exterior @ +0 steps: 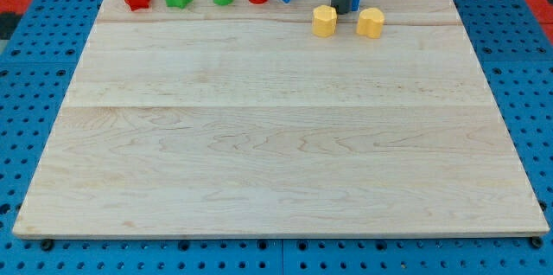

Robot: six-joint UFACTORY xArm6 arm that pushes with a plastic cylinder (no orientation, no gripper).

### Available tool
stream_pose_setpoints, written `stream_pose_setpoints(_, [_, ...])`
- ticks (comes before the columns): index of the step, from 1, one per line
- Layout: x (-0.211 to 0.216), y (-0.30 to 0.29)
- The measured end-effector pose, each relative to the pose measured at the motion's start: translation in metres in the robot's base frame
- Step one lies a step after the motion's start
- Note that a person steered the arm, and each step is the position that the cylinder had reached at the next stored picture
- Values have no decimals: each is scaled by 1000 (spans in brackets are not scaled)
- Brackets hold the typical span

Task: Move the blue cube parallel to the yellow heart

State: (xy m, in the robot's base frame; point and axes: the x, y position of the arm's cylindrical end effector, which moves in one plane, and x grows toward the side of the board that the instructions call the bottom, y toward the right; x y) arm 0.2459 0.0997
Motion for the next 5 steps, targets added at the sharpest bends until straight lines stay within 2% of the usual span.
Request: stream_pose_setpoints(5, [-31, 10])
